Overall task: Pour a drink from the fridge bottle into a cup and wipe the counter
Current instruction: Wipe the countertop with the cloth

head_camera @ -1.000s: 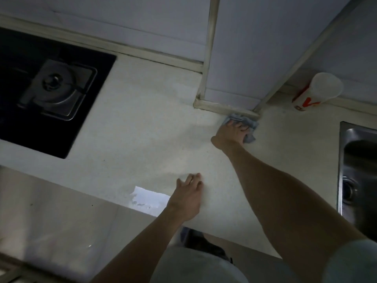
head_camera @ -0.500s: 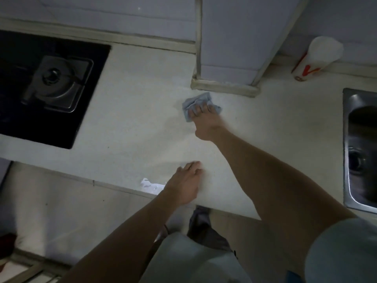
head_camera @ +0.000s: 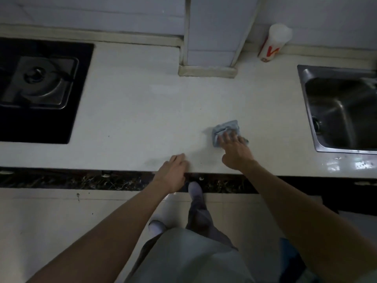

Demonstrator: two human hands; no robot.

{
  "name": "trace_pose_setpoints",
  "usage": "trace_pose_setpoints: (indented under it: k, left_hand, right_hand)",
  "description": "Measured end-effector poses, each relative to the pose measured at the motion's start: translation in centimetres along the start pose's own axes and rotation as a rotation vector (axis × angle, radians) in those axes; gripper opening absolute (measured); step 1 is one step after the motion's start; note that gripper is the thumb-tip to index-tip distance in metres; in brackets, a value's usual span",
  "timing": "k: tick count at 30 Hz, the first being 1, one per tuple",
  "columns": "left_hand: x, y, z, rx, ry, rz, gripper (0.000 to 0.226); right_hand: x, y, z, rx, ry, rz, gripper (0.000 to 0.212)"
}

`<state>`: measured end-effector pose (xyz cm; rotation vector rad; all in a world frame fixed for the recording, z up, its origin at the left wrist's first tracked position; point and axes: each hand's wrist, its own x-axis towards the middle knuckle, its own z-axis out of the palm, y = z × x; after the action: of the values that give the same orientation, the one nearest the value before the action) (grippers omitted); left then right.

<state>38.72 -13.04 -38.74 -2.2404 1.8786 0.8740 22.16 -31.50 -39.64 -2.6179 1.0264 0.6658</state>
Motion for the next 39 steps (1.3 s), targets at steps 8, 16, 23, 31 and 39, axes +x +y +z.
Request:
trace_pose_setpoints:
  k: [8, 16, 23, 31, 39]
  left_hand:
    - [-2.7, -2.2, 1.5, 0.004, 0.037, -0.010, 0.048]
    - [-4.7, -3.9, 2.8, 0.011, 0.045, 0.001, 0.060]
    - [-3.5, -3.8, 1.4, 0.038, 0.001, -0.013, 0.042]
    - [-0.1, -6.1, -1.7, 0.041, 0.006, -0.024, 0.056]
    - [5.3, -11.0, -6.0, -0.031, 0.083, -0.075, 0.057]
  right_hand:
    - [-3.9, -10.8, 2.5, 0.080, -0.054, 0.039, 0.078]
    - [-4.7, -16.2, 2.9, 0.095, -0.068, 0.013, 0.077]
    - [-3.7, -16.6, 2.4, 0.067, -0.131, 0.018, 0.081]
    - [3.0, -14.4, -2.2, 0.051, -0.194, -0.014, 0.079]
    - [12.3, -11.8, -7.8, 0.055, -0.172, -0.009, 0.081]
